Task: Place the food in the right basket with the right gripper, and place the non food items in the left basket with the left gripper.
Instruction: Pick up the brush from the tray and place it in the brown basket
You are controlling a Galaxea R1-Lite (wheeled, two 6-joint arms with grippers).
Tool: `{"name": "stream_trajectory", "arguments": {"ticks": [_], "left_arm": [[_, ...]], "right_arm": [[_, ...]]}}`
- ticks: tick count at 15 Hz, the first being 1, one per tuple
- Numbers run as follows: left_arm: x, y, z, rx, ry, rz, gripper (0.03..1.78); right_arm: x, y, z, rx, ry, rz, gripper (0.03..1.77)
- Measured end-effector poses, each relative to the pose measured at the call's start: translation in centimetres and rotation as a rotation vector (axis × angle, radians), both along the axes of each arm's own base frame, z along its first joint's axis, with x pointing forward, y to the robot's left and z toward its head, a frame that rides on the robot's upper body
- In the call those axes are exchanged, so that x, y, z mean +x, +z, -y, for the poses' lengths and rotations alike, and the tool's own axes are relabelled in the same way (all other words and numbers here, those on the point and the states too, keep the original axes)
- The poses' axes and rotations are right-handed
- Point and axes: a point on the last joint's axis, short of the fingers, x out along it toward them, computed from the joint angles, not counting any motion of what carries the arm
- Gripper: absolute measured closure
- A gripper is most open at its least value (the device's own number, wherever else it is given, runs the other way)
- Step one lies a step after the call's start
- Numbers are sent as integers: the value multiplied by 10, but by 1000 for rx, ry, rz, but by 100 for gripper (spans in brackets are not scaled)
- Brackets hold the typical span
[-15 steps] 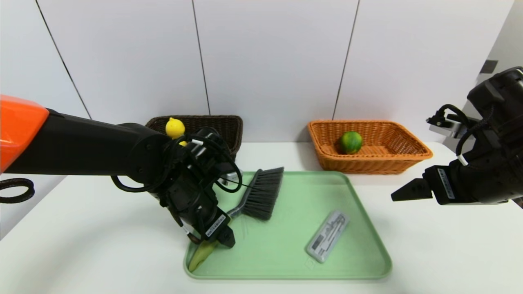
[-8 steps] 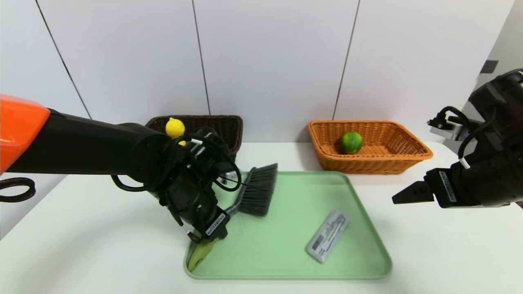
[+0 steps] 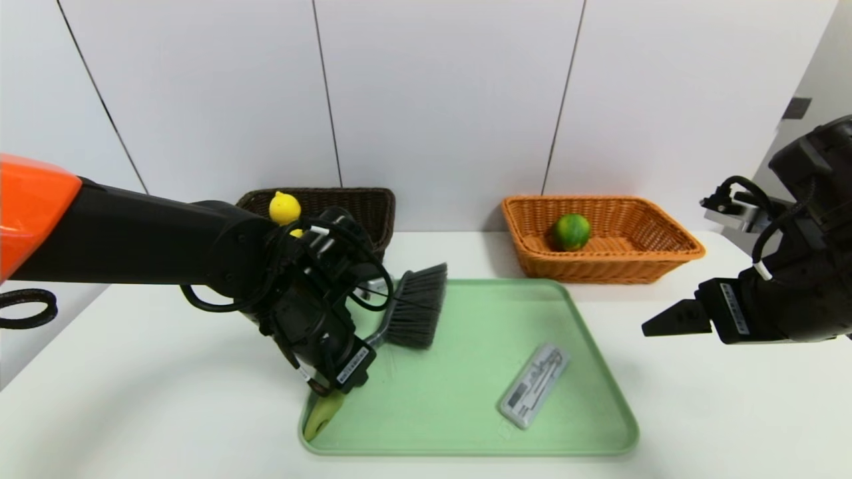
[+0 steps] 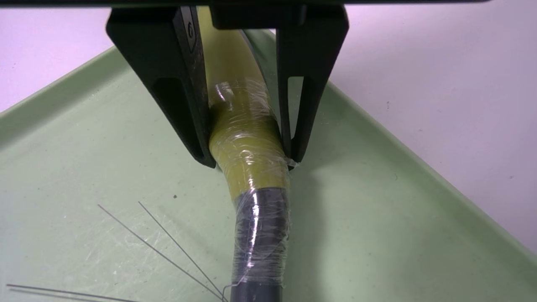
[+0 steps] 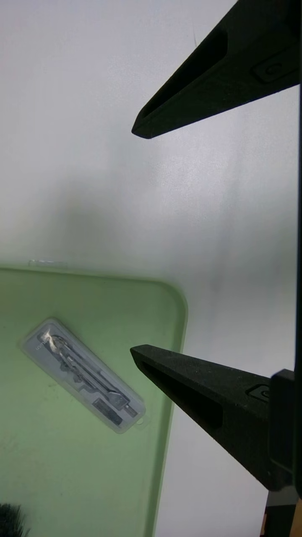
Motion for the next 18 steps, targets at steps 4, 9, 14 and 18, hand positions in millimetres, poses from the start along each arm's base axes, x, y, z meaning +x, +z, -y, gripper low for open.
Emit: {"name": "stream_trajectory", "arguments": {"ticks": [4, 9, 14, 18], "left_arm": [[0, 7, 1, -24, -10, 12, 134], [1, 14, 8, -61, -11, 50, 134], [5, 24, 13, -94, -12, 90, 134], [6, 33, 14, -113, -10, 116, 134]], "right_arm": [[-1, 0, 0, 0, -1, 0, 10], [-1, -1, 0, 0, 0, -3, 10], [-2, -4, 1, -4, 1, -13, 10], [-2, -4, 1, -3, 0, -14, 10]]}}
